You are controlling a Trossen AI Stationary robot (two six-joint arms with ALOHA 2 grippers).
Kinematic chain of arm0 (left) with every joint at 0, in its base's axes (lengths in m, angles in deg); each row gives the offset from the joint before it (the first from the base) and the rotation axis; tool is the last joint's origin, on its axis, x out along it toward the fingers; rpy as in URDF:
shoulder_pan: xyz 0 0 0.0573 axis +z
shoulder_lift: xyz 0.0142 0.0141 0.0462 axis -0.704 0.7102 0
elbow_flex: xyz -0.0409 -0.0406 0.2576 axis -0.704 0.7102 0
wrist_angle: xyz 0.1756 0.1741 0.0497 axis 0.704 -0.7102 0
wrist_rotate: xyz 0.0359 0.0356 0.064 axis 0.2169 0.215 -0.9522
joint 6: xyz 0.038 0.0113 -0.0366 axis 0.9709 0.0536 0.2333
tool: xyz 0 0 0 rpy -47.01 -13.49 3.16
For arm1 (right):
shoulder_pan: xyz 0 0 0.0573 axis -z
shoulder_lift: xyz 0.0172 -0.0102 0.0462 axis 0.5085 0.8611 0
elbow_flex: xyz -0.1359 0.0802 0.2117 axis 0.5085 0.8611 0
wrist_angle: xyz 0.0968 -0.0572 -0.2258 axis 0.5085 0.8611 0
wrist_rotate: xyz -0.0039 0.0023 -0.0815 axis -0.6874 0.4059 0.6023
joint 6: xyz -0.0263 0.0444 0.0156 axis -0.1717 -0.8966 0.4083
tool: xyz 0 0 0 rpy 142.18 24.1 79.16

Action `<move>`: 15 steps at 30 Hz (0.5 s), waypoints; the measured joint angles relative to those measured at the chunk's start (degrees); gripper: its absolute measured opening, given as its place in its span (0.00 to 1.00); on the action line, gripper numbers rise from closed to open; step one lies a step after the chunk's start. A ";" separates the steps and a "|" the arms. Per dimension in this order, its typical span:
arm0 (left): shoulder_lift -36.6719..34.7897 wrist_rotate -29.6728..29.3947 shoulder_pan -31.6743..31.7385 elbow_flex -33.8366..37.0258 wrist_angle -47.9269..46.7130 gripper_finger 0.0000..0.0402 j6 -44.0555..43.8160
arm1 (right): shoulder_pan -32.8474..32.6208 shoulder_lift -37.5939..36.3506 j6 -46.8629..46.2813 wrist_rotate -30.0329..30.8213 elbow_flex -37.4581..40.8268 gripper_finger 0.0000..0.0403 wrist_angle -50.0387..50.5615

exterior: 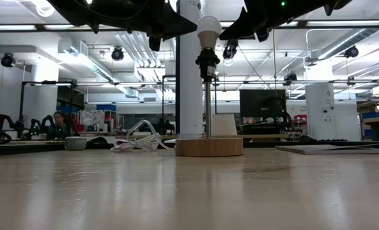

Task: Screw lightbulb
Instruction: Insert the lightbulb into the lamp

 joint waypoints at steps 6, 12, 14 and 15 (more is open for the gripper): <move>-0.04 -1.41 0.01 0.00 -0.20 0.00 -0.04 | -0.74 0.00 0.04 -0.32 0.00 0.01 0.11; -0.85 -1.01 -0.04 0.00 -2.29 0.00 -1.38 | -1.33 0.00 -0.46 0.03 0.00 0.01 0.28; -1.81 -0.59 -0.15 0.00 -3.91 0.00 -1.93 | -1.53 -0.20 -0.42 1.09 0.00 0.01 0.84; -2.16 -0.52 -0.28 0.00 -4.15 0.00 -2.16 | -1.52 -0.32 -0.40 1.49 0.00 0.01 1.07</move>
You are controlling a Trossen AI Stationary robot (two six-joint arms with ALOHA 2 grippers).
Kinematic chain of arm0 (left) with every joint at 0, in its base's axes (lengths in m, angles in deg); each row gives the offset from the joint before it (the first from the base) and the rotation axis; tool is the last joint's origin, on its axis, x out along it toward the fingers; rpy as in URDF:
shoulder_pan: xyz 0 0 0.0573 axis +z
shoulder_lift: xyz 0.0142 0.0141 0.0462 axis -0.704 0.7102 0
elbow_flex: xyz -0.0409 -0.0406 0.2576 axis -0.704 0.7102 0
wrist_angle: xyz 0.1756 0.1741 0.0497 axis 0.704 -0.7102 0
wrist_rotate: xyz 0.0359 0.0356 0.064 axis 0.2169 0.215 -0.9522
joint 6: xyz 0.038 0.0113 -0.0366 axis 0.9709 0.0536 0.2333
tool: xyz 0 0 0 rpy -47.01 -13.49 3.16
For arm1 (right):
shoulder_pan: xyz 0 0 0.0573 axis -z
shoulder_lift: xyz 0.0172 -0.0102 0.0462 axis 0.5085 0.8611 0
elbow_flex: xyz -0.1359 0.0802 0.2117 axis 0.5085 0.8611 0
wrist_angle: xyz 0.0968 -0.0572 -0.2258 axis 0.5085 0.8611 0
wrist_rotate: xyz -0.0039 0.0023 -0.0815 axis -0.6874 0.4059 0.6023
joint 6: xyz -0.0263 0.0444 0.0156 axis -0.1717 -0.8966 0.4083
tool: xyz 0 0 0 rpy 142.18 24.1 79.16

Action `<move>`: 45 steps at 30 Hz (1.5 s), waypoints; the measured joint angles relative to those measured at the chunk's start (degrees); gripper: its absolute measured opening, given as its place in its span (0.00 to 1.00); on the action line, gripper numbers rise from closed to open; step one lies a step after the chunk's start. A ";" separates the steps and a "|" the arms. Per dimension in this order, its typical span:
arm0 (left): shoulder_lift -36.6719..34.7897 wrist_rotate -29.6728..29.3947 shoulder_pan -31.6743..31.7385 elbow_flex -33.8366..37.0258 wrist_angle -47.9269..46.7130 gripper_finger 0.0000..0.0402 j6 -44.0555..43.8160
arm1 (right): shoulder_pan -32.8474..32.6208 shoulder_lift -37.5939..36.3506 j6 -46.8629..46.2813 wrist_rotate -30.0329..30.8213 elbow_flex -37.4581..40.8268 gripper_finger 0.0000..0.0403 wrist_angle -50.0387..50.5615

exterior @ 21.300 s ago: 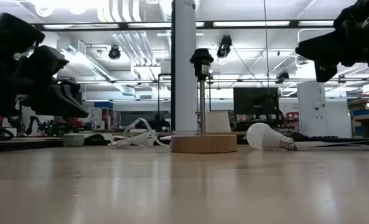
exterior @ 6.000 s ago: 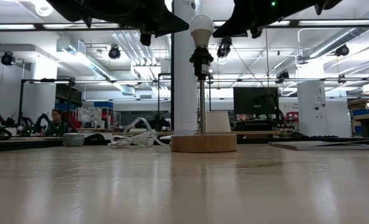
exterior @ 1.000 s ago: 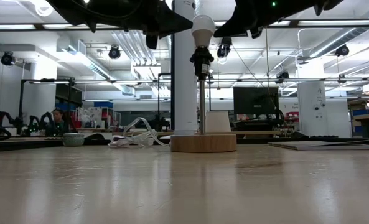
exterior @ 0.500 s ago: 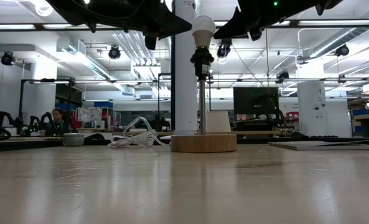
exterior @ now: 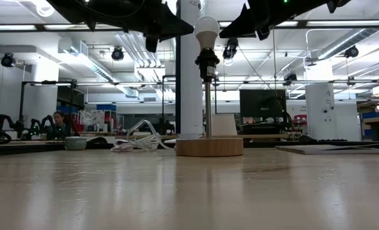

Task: Screw lightbulb
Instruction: Insert the lightbulb into the lamp

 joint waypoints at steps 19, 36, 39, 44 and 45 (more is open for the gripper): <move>-0.33 -1.24 0.24 -0.02 3.15 0.00 0.91 | 1.74 -0.44 6.15 1.87 -0.04 0.01 -4.29; -0.33 -1.90 1.63 -0.02 1.61 0.00 3.57 | -0.11 -0.40 2.06 -0.88 -0.04 0.01 -4.29; -0.69 -1.74 1.61 -0.02 0.33 0.00 3.93 | -0.93 -0.40 1.39 0.79 -0.04 0.01 -3.84; -3.47 0.00 0.56 -0.02 -2.89 0.00 3.76 | -1.47 -0.53 1.19 3.25 -0.04 0.01 -3.15; -3.79 1.74 0.25 -0.01 -3.53 0.00 3.89 | -1.47 -0.57 1.21 3.27 -0.04 0.01 -3.17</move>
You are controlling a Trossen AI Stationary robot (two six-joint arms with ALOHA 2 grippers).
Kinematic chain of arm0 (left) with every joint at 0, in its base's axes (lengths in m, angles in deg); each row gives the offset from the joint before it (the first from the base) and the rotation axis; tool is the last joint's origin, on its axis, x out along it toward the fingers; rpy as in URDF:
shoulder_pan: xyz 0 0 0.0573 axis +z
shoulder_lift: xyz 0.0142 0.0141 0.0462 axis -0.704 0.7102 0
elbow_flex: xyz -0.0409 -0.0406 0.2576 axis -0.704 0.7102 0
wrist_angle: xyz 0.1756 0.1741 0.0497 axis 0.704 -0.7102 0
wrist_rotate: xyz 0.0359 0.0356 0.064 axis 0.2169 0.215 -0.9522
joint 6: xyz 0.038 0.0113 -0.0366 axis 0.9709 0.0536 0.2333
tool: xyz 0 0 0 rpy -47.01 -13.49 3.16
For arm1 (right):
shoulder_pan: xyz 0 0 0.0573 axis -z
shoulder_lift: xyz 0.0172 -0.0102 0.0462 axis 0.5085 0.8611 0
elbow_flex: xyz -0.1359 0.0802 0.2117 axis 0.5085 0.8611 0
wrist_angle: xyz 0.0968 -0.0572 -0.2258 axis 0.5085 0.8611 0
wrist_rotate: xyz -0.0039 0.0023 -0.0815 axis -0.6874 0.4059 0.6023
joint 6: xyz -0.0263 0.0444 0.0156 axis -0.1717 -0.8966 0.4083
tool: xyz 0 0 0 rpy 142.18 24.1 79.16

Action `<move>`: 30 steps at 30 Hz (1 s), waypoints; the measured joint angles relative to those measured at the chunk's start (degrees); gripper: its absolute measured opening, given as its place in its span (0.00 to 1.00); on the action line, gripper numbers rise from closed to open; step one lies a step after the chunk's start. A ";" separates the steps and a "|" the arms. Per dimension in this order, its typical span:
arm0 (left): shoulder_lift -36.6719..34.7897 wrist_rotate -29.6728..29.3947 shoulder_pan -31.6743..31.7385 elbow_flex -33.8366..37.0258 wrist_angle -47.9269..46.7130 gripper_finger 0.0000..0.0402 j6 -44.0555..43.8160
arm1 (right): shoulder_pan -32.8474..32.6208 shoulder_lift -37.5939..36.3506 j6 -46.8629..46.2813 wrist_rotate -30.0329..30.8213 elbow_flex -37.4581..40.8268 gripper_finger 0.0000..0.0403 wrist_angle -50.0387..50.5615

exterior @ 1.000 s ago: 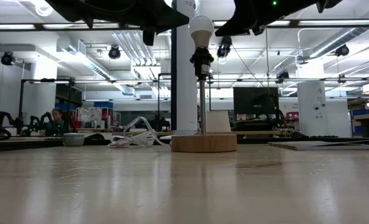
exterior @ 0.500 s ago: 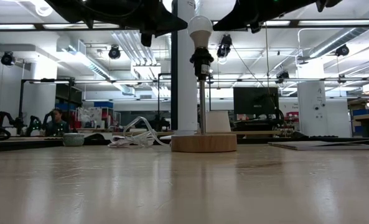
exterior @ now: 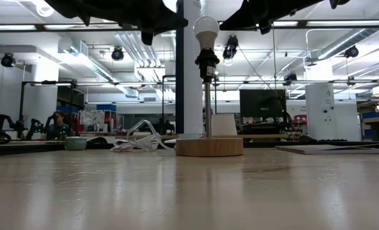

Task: Screw lightbulb
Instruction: Insert the lightbulb into the lamp

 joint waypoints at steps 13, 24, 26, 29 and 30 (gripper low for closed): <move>2.94 0.21 -0.89 0.00 3.81 0.00 0.54 | 1.27 -0.74 3.45 4.83 0.00 0.01 -0.12; 3.40 -4.95 -0.85 0.00 3.17 0.00 2.56 | 6.49 0.94 2.04 -2.03 0.00 0.01 -0.55; 3.48 -5.00 -0.83 0.00 3.40 0.00 3.04 | 6.33 0.94 2.36 -2.76 0.00 0.01 -0.70; 4.11 -5.00 -0.66 0.00 3.99 0.00 3.52 | 6.34 0.94 1.37 -4.74 0.00 0.01 -0.62; 4.38 -5.00 -0.59 0.00 4.35 0.00 3.70 | 6.23 0.94 1.08 -4.77 0.00 0.01 -0.55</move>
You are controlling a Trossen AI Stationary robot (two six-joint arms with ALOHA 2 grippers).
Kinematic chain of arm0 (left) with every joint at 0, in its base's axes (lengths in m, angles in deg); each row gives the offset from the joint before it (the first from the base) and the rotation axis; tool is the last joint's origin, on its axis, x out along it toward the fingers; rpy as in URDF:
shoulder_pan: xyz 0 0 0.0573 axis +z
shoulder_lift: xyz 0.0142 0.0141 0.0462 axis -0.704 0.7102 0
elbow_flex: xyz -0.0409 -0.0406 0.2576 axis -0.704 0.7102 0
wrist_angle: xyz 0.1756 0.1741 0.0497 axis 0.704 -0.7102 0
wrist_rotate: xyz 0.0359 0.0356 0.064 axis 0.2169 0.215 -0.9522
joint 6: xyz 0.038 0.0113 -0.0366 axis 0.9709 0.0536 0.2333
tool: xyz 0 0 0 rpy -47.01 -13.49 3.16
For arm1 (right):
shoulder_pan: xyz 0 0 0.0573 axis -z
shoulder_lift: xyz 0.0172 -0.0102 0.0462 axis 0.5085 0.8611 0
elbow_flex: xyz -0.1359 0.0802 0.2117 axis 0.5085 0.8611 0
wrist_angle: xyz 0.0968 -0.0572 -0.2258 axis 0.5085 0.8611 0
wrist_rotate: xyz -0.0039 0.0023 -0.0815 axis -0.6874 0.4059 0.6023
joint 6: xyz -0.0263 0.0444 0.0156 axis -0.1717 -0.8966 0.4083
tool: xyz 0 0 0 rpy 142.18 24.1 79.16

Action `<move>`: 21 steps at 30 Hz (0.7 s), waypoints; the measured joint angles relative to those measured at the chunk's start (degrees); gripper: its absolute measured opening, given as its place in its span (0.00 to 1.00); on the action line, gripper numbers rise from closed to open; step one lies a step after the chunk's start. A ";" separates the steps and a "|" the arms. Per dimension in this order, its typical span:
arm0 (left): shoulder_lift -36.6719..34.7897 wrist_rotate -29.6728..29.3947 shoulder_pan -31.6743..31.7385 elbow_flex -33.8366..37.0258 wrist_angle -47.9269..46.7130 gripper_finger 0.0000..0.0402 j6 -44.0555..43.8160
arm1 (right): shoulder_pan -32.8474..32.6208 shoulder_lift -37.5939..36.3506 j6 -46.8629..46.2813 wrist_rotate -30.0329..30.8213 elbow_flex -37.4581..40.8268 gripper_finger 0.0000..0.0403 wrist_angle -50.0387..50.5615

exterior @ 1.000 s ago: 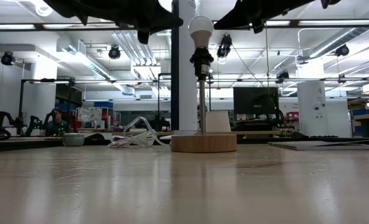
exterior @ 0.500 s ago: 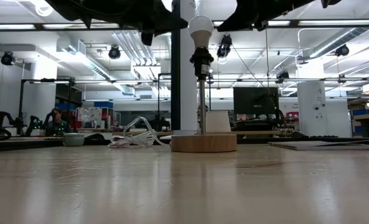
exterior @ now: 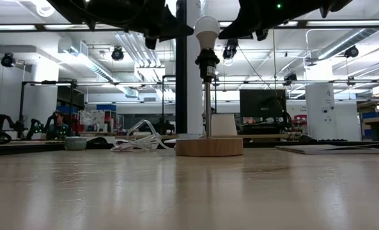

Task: Screw lightbulb
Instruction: Insert the lightbulb into the lamp

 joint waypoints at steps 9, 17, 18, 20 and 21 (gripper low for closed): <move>0.93 -1.51 0.25 0.00 1.32 0.00 0.40 | -1.71 -0.02 -0.81 0.65 0.02 0.01 0.29; 0.97 -3.43 0.73 0.00 1.11 0.00 0.40 | -2.85 -0.04 -2.39 -0.82 0.02 0.01 0.16; 0.97 -3.41 0.74 0.00 1.11 0.00 0.38 | -2.98 -0.04 -2.43 -0.58 0.02 0.01 0.10; 0.97 -3.41 0.74 0.00 1.04 0.00 0.40 | -3.09 -0.04 -2.46 -0.09 0.02 0.01 0.17; 0.80 -3.37 0.72 0.00 0.74 0.00 0.40 | -3.09 -0.05 -2.44 0.27 0.02 0.01 0.21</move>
